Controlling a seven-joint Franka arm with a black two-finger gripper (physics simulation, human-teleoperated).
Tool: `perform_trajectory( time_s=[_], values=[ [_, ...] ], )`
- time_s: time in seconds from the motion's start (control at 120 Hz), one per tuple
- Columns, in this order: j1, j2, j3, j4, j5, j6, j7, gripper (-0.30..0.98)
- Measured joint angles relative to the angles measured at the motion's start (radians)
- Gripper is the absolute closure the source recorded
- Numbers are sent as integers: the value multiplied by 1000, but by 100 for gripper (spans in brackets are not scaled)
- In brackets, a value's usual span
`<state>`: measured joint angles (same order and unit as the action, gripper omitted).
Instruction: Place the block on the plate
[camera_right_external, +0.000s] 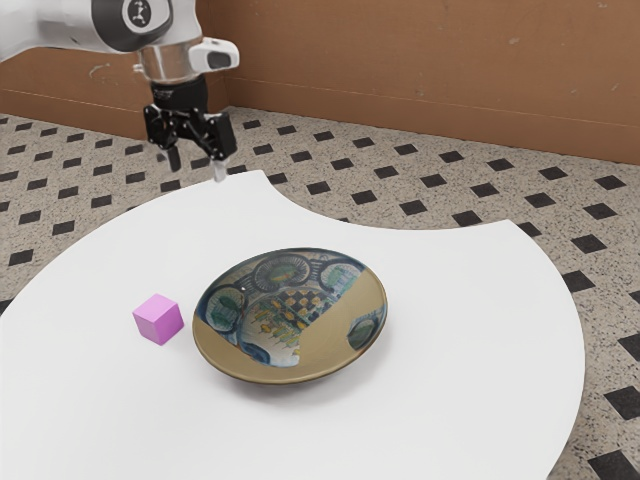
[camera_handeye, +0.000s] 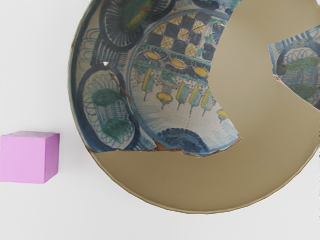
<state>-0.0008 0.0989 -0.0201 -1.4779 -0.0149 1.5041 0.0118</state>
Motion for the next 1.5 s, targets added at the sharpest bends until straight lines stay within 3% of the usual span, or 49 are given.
perform_trajectory(
  time_s=[0.2,0.367,0.617,0.908,1.267,1.5],
  values=[
    [-3,4,3,-1,1,37,-2,0],
    [-10,8,76,-47,-33,64,-77,0],
    [-3,24,135,-131,-122,77,-474,0],
    [-4,48,200,-313,-153,164,-869,0],
    [-5,33,276,-480,-176,347,-1143,0],
    [-4,45,315,-506,-145,446,-1247,0]
  ],
)
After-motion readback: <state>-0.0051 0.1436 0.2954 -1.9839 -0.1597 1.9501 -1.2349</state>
